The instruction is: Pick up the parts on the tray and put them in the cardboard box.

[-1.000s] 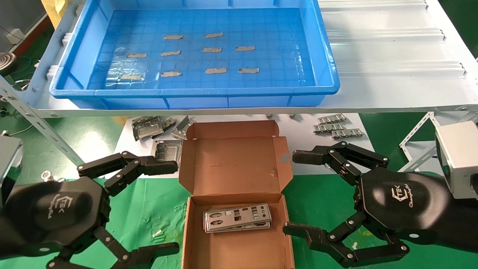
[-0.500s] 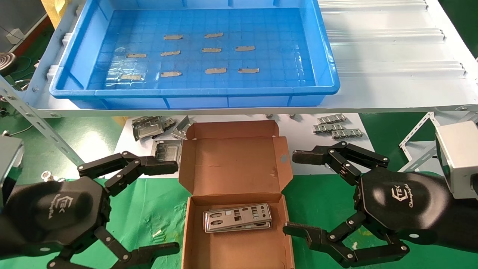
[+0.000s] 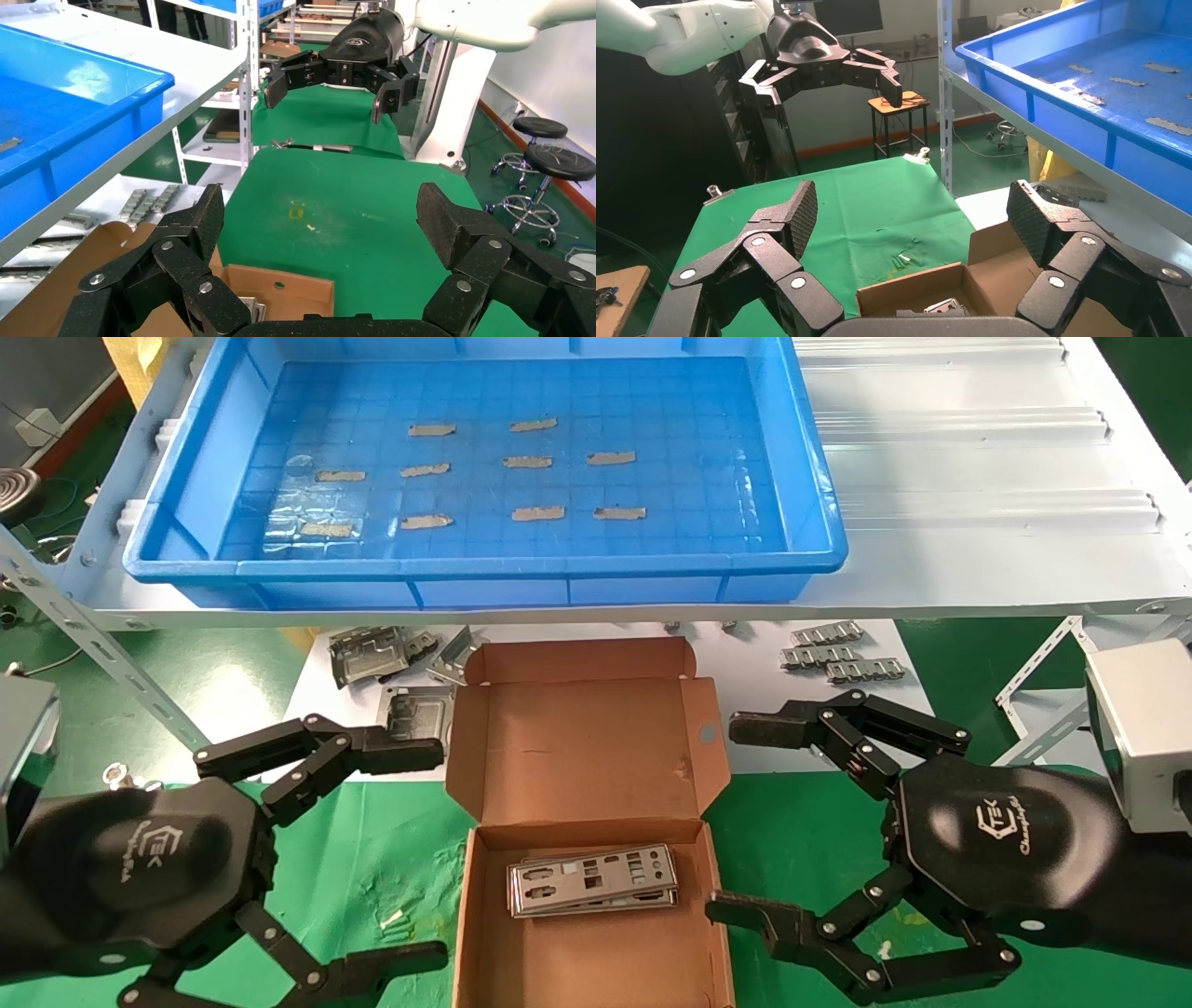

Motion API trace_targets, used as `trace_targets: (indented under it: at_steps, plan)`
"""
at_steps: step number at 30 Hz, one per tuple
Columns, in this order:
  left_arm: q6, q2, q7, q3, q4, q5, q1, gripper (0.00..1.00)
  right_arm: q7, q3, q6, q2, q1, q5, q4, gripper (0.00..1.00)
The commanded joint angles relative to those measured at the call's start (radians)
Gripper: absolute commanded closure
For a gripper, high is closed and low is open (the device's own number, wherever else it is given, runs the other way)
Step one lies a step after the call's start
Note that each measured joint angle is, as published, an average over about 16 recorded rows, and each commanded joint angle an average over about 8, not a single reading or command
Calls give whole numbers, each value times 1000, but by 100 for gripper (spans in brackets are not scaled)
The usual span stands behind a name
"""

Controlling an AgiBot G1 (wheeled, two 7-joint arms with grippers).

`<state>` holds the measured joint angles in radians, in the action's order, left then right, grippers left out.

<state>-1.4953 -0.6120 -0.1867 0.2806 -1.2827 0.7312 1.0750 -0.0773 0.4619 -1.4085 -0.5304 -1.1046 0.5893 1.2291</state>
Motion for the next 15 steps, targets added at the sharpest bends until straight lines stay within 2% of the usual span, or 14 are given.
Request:
trace_targets:
  at_steps: [1,15]
  plan:
    - [0,0,0,0,0,0,0,0,0,0,0,0,0,0,0,0]
    - [0,0,0,0,0,0,0,0,0,0,0,0,0,0,0,0]
